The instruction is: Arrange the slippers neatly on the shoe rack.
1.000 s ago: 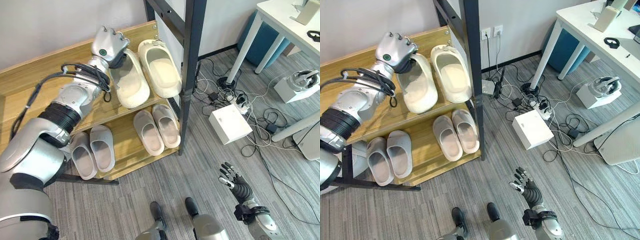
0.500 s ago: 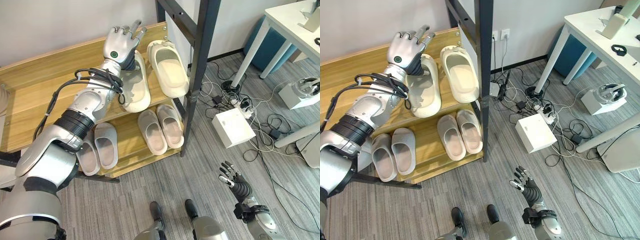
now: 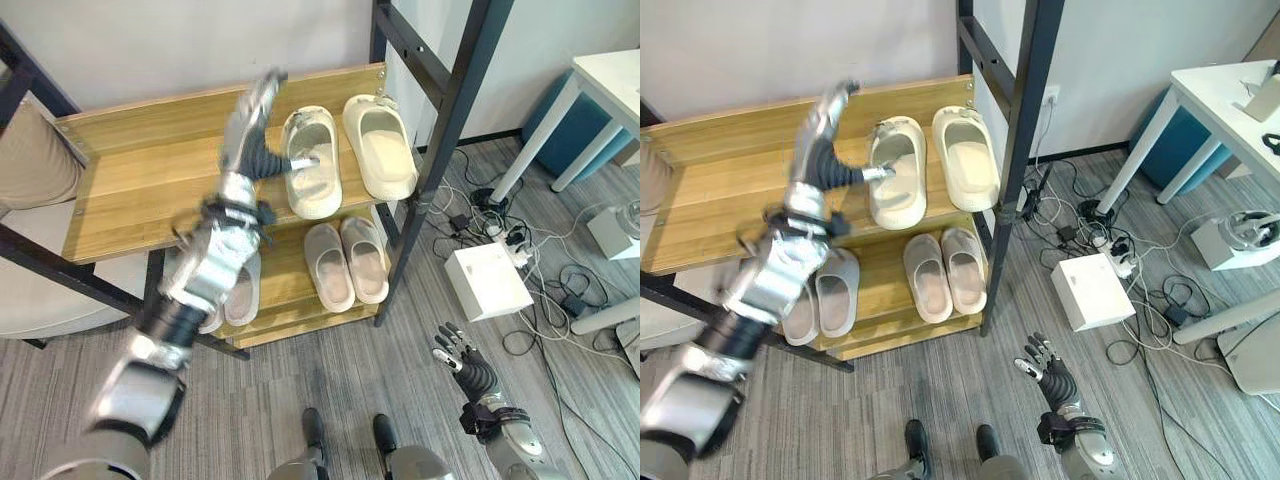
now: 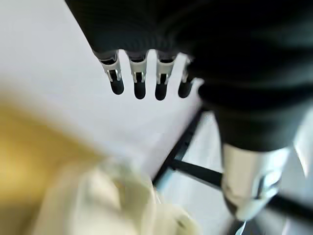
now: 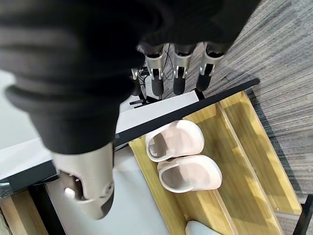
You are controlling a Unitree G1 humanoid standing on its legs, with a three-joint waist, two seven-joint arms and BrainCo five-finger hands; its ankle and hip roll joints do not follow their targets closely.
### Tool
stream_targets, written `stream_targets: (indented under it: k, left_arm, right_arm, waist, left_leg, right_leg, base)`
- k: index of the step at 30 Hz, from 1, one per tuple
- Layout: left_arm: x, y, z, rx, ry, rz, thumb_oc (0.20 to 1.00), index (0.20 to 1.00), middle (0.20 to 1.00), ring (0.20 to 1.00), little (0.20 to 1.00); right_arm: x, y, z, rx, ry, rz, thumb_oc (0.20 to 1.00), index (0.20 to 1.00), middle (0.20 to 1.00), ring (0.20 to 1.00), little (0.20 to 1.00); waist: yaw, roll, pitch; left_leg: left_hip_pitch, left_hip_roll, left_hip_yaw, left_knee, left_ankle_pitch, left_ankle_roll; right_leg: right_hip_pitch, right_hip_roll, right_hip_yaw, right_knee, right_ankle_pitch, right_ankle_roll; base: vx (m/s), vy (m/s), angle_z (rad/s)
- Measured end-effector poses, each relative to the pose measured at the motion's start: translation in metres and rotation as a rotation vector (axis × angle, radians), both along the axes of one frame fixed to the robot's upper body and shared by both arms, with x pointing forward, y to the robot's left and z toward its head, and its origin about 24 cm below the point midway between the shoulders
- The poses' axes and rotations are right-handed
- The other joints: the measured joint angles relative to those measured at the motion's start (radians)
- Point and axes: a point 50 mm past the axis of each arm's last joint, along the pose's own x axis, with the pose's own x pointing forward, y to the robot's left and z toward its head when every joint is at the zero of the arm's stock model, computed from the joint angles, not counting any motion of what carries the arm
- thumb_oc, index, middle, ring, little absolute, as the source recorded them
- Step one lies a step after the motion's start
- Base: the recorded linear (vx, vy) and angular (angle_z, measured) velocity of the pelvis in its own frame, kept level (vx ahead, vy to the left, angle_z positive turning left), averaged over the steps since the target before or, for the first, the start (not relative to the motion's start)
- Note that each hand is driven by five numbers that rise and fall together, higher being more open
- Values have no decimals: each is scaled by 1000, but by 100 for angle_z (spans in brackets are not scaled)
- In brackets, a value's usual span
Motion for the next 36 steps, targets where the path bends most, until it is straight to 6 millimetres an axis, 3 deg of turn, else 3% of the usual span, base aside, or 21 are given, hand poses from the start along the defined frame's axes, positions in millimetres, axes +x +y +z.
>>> stream_targets:
  k: [4,7,8,12,20,23,24,26,32,36]
  left_arm:
    - [-24,9,-23,-177,166,-181,1000,1000,1000,1000,1000]
    - [-25,17,-26,-228,207,-200,1000,1000,1000,1000,1000]
    - [-30,21,-38,-262,262,-209,1000,1000,1000,1000,1000]
    - [-33,22,-44,-284,285,-220,1000,1000,1000,1000,1000]
    - [-32,9,-48,-329,312,-265,1000,1000,1000,1000,1000]
    - [-31,-6,-48,-341,327,-310,1000,1000,1000,1000,1000]
    - [-28,-22,-47,-341,336,-354,1000,1000,1000,1000,1000]
    - [-22,-26,-45,-357,332,-336,1000,1000,1000,1000,1000]
    - [-18,-26,-46,-368,337,-315,1000,1000,1000,1000,1000]
    - [-6,-13,-50,-391,331,-222,1000,1000,1000,1000,1000]
  right_arm:
    - [-5,-4,-2,-14,18,1,1000,1000,1000,1000,1000]
    - [-13,-9,-7,-20,59,-2,1000,1000,1000,1000,1000]
    - [-20,-14,-9,-38,81,4,1000,1000,1000,1000,1000]
    - [-22,-19,-10,-53,99,8,1000,1000,1000,1000,1000]
    - [-22,-18,-10,-61,98,29,1000,1000,1000,1000,1000]
    - [-23,-17,-11,-59,100,30,1000,1000,1000,1000,1000]
    - [-22,-17,-11,-60,101,30,1000,1000,1000,1000,1000]
    - [-22,-17,-11,-59,103,30,1000,1000,1000,1000,1000]
    - [-23,-17,-12,-58,110,28,1000,1000,1000,1000,1000]
    - [-20,-14,-12,-47,101,26,1000,1000,1000,1000,1000]
  waist:
    - [7,6,-4]
    - [22,18,-12]
    - [23,32,-20]
    - [26,44,-32]
    - [22,38,-45]
    - [21,36,-45]
    - [19,36,-45]
    - [20,35,-45]
    - [20,28,-47]
    - [20,22,-54]
  left_leg:
    - [0,0,-4,0,-3,-7]
    - [-1,0,-5,-6,-4,-8]
    - [-1,-1,-4,-6,-6,-10]
    - [0,1,-6,-6,-6,-10]
    - [2,1,-4,-5,-6,-9]
    - [7,0,-3,-6,-7,-9]
    - [7,1,-3,-6,-7,-9]
    - [7,1,-2,-6,-6,-9]
    - [8,0,-1,-5,-6,-8]
    - [11,1,0,-7,-6,-9]
  right_leg:
    - [1,1,-2,0,0,0]
    - [1,0,-2,0,0,0]
    - [1,-1,-2,0,0,0]
    - [1,1,-3,0,0,0]
    - [2,1,-2,0,-1,1]
    - [1,0,-1,0,-2,3]
    - [2,0,0,0,-2,3]
    - [1,0,0,0,-2,3]
    - [2,-1,0,0,-2,2]
    - [6,0,2,0,-4,6]
  base:
    - [-4,-1,1]
    - [0,0,0]
    - [0,0,0]
    - [0,0,0]
    - [0,0,0]
    - [0,0,0]
    - [0,0,0]
    - [0,0,0]
    - [0,0,0]
    - [0,-12,-3]
